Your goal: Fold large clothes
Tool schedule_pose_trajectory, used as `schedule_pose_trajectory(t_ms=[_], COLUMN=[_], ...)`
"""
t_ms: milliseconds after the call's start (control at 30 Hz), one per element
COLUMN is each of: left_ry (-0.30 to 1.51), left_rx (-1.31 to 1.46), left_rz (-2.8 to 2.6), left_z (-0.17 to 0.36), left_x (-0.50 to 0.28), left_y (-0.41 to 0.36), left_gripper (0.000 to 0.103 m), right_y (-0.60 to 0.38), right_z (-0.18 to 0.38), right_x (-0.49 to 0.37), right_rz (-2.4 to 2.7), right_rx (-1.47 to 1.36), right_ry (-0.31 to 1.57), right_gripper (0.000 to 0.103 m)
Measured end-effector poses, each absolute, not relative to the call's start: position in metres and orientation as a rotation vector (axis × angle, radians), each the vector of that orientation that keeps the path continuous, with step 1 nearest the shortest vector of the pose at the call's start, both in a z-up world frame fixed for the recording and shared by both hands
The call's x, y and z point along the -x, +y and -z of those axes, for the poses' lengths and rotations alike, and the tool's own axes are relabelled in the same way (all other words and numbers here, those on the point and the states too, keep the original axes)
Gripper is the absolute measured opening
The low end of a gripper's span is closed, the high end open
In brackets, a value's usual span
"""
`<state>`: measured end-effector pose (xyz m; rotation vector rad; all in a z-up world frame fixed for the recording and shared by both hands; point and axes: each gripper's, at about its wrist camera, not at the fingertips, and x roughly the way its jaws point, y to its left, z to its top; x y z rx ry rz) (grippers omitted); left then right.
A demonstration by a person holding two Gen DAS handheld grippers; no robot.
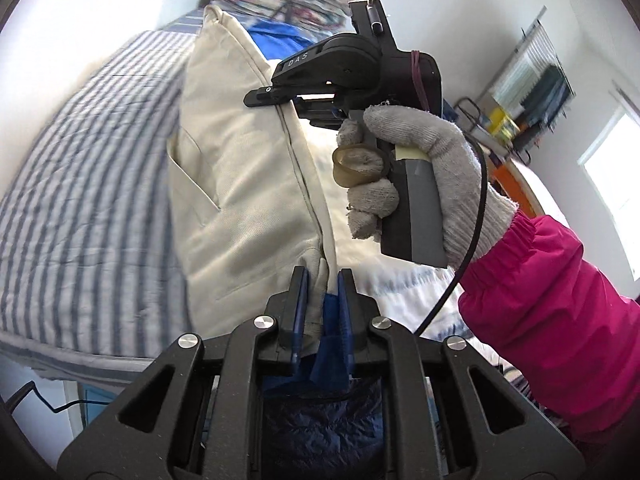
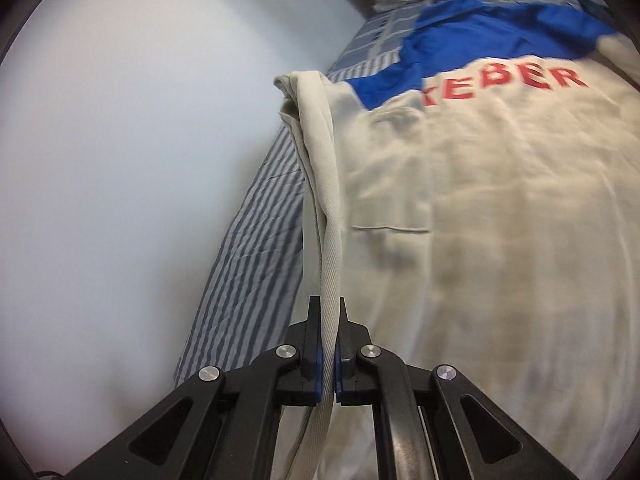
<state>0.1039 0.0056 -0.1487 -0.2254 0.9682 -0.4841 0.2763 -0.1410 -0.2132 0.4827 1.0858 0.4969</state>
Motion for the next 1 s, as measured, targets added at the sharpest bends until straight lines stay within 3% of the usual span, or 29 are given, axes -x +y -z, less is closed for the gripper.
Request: schedule_pose_trajectory(t_ms=[167,200,433,633,733,833,1000], left_ry=[1.002,1.011,1.042,0.998,0.975,0.977,0.965], left_rx=[0.184,0.182,0.178,0.249,0.273,0.320,0.301], left_rz=[0.527,0.536,0.587,0.580,0.519,0.470,0.413], left_z=[0.157,0.158,0.166,0.150,0.144,0.148,0.150], left_x=[-0.105,-0.106,-0.088,-0.073,-0.084,-0.094,-0.112], left_y=[-0.022,-0.025,-0.030,0.003,0.022,0.040,0.048], left_gripper=[0.011,0.002,0.002,0.002,0.002,0.002,0.002], right_y=[-0.171,-0.174,-0.188,-0.175,-0.172,-0.180,-0.180], right_z=[0.235,0.241,0.268,0.250,0.237,0.219,0.179], right_x=[-0.273,-0.272,-0.271,-0.250,-0.248,-0.243,-0.244], right_rz=[-0.420,-0.405,-0.360,-0.368,-0.380,-0.383,-0.407], right_rx=[-0.515,-0.519,-0.554,-0.446,-0.414,-0.377,-0.254], right_ry=[1.120,1.138,1.182,1.179,1.171,1.115,1.036], right_gripper=[0.001,0.001,0.001,0.002,0.011,0.027,0.027])
